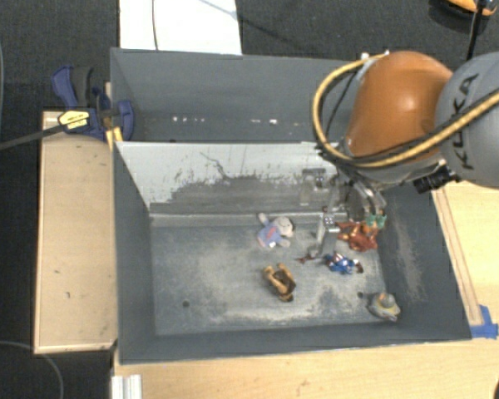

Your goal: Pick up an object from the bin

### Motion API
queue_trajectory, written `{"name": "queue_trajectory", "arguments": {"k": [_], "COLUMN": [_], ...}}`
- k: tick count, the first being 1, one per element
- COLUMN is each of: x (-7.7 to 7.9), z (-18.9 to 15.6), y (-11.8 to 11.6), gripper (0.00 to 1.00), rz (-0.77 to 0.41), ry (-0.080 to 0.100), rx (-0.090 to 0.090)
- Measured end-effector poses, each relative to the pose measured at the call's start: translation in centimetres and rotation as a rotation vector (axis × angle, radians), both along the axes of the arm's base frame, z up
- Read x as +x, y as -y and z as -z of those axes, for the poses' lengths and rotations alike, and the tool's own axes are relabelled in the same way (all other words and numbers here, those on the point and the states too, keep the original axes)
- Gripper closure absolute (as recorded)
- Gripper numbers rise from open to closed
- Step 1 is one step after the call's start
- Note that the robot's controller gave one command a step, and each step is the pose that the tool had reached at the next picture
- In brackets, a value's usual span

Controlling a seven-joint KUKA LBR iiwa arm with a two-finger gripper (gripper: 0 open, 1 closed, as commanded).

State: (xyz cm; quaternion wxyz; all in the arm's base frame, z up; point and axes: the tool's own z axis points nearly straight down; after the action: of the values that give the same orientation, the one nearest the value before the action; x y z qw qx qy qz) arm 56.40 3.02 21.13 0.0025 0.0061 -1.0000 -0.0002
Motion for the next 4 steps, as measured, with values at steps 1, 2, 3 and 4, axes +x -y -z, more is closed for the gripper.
{"name": "queue_trajectory", "arguments": {"k": [1, 2, 3, 4], "x": [0.2, 1.3, 1.4, 3.0], "z": [-0.5, 6.5, 11.0, 6.0], "y": [0.0, -1.4, -1.7, -1.3], "gripper": [0.0, 0.0, 0.0, 0.0], "rz": [0.001, -0.008, -0.006, 0.081], "ry": [0.009, 0.011, 0.001, 0.018], "rx": [0.001, 0.001, 0.001, 0.002]}}
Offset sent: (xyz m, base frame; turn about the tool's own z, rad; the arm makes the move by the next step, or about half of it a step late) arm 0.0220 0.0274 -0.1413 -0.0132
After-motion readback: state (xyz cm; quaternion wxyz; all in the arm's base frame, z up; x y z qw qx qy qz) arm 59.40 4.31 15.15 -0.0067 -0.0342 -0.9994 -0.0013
